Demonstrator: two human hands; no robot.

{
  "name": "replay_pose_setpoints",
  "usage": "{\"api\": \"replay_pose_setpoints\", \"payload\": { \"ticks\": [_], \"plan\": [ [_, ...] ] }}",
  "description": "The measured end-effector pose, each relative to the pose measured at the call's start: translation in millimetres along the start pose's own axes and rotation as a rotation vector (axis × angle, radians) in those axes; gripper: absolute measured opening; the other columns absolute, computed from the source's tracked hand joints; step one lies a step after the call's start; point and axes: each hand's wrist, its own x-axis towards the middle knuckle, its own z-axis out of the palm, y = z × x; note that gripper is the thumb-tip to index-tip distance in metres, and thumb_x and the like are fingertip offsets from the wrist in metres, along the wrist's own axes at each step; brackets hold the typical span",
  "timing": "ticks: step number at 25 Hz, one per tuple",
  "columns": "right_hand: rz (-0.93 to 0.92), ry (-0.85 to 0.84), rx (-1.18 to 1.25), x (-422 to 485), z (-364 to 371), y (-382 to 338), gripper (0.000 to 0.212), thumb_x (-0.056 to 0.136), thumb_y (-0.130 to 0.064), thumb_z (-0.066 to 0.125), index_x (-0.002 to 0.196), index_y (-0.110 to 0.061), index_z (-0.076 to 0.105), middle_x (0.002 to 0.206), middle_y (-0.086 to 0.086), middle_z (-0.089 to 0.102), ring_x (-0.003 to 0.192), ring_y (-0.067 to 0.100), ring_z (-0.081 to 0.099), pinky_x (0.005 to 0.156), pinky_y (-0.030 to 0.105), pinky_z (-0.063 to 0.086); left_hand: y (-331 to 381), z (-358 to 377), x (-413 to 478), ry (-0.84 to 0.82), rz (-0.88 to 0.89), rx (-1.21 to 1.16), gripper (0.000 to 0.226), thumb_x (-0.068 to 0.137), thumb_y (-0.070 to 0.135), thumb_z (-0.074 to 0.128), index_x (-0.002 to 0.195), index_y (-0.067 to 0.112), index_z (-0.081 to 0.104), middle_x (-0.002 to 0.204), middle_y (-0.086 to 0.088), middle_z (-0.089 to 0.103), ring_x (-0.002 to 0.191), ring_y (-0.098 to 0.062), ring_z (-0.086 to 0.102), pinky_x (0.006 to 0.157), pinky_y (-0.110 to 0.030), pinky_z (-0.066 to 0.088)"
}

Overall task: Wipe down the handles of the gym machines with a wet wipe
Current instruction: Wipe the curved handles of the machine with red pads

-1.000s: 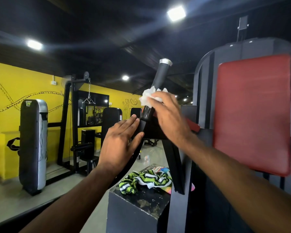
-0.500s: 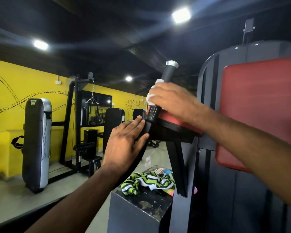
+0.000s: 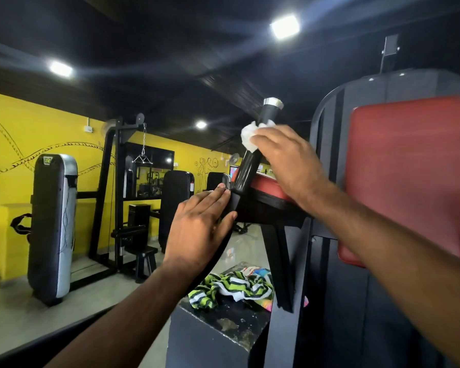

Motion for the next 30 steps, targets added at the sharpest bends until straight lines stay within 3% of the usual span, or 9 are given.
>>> {"api": "replay_pose_setpoints", "payload": {
  "ticks": [2, 5, 8, 10, 14, 19, 22, 26, 30],
  "plan": [
    [0.233, 0.143, 0.213, -16, 14, -7, 0.034, 0.088, -0.004, 0.055, 0.121, -0.004, 0.066, 0.124, 0.011, 0.065, 0.113, 0.024, 0.060, 0.095, 0.031, 0.053, -1, 0, 2, 0.012, 0.012, 0.005, 0.051, 0.095, 0.046, 0.045, 0.133, 0.015, 0.061, 0.140, 0.000, 0.057, 0.122, -0.021, 0.056, 0.096, -0.040, 0.047],
    [0.648, 0.428, 0.603, -17, 24, -42, 0.021, 0.095, -0.005, 0.057, 0.112, -0.002, 0.069, 0.111, 0.008, 0.071, 0.101, 0.004, 0.061, 0.088, 0.004, 0.041, -2, 1, 0, 0.012, 0.020, 0.035, 0.051, 0.095, 0.046, 0.045, 0.133, 0.016, 0.061, 0.140, 0.001, 0.057, 0.124, -0.021, 0.055, 0.096, -0.040, 0.045],
    [0.948, 0.586, 0.846, -2, 28, -49, 0.022, 0.095, -0.008, 0.057, 0.114, -0.011, 0.067, 0.107, -0.005, 0.071, 0.098, 0.006, 0.065, 0.087, 0.025, 0.053, -4, 0, -1, 0.018, 0.014, 0.047, 0.051, 0.096, 0.047, 0.044, 0.134, 0.018, 0.060, 0.140, 0.002, 0.057, 0.124, -0.019, 0.054, 0.096, -0.039, 0.044],
    [1.112, 0.551, 1.007, 6, 34, -41, 0.021, 0.095, -0.011, 0.057, 0.112, -0.017, 0.068, 0.099, -0.011, 0.069, 0.090, 0.008, 0.065, 0.082, 0.038, 0.056, -2, 0, -1, 0.008, 0.005, 0.045, 0.051, 0.096, 0.048, 0.043, 0.135, 0.018, 0.060, 0.141, 0.003, 0.056, 0.124, -0.019, 0.054, 0.097, -0.039, 0.044],
    [1.234, 0.399, 1.188, 12, 32, -30, 0.017, 0.095, -0.012, 0.054, 0.092, -0.017, 0.069, 0.085, 0.004, 0.070, 0.080, 0.014, 0.064, 0.081, 0.052, 0.057, -1, 1, -1, -0.001, 0.005, 0.035, 0.053, 0.096, 0.048, 0.042, 0.136, 0.018, 0.059, 0.142, 0.002, 0.055, 0.124, -0.021, 0.054, 0.097, -0.039, 0.044],
    [1.463, 0.206, 1.561, 17, 16, -21, 0.019, 0.096, 0.006, 0.044, 0.104, 0.004, 0.062, 0.108, 0.024, 0.069, 0.101, 0.035, 0.069, 0.086, 0.044, 0.059, -1, 0, 0, 0.013, 0.005, 0.036, 0.053, 0.096, 0.048, 0.042, 0.136, 0.017, 0.059, 0.142, 0.002, 0.055, 0.122, -0.020, 0.055, 0.096, -0.039, 0.045],
    [1.489, 0.143, 1.663, 10, 13, -28, 0.019, 0.099, 0.002, 0.047, 0.111, 0.003, 0.061, 0.111, 0.020, 0.070, 0.099, 0.031, 0.071, 0.077, 0.034, 0.061, -1, 0, -2, 0.009, 0.009, 0.028, 0.053, 0.096, 0.047, 0.041, 0.135, 0.017, 0.059, 0.142, 0.002, 0.055, 0.121, -0.021, 0.056, 0.095, -0.039, 0.045],
    [1.442, 0.136, 1.703, 26, 9, -10, 0.024, 0.100, 0.002, 0.040, 0.109, -0.001, 0.062, 0.112, 0.024, 0.067, 0.107, 0.038, 0.067, 0.087, 0.043, 0.058, 1, 0, -2, 0.013, 0.012, 0.037, 0.053, 0.095, 0.048, 0.041, 0.135, 0.018, 0.060, 0.142, 0.003, 0.055, 0.121, -0.019, 0.054, 0.095, -0.037, 0.043],
    [1.396, 0.199, 1.764, 25, 10, -7, 0.023, 0.101, 0.001, 0.040, 0.107, -0.003, 0.061, 0.093, 0.012, 0.066, 0.088, 0.024, 0.068, 0.078, 0.033, 0.060, 2, 0, 1, 0.019, 0.008, 0.042, 0.052, 0.095, 0.048, 0.041, 0.134, 0.018, 0.060, 0.141, 0.003, 0.056, 0.120, -0.019, 0.054, 0.094, -0.036, 0.042]
  ]
}}
